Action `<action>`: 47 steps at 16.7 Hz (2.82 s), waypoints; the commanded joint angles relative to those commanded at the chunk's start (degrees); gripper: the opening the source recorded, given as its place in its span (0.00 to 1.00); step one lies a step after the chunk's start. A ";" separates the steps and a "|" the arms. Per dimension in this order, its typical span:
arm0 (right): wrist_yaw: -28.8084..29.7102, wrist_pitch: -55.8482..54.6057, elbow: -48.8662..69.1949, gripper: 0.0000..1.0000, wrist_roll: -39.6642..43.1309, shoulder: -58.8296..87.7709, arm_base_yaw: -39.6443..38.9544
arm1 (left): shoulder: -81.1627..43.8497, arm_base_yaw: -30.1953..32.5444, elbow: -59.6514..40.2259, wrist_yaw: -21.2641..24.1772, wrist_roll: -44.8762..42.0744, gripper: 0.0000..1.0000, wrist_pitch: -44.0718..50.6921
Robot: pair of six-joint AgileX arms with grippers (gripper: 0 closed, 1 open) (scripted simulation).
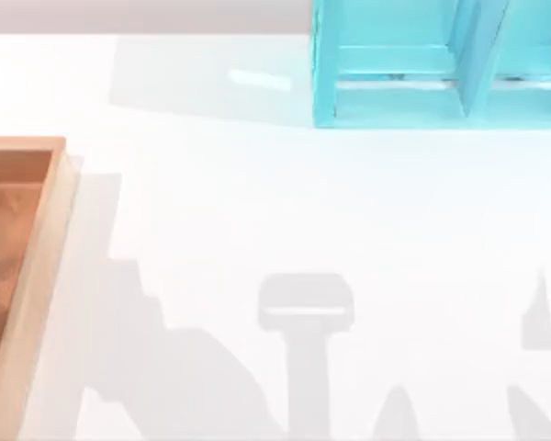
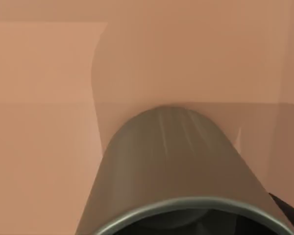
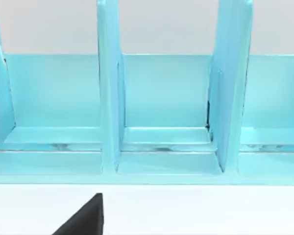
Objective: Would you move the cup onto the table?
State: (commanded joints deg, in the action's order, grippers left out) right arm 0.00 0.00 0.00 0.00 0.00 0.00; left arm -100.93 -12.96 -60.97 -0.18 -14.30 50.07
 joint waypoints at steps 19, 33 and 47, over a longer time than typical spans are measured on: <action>0.00 0.00 0.00 1.00 0.00 0.00 0.00 | 5.60 11.25 -13.97 -0.56 16.54 0.00 13.95; 0.00 0.00 0.00 1.00 0.00 0.00 0.00 | 1.76 22.48 -21.31 0.02 22.57 0.00 25.51; 0.00 0.00 0.00 1.00 0.00 0.00 0.00 | -42.27 51.24 -92.96 0.01 50.74 0.00 48.81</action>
State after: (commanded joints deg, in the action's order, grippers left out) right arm 0.00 0.00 0.00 0.00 0.00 0.00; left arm -143.20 38.28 -153.93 -0.17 36.44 98.88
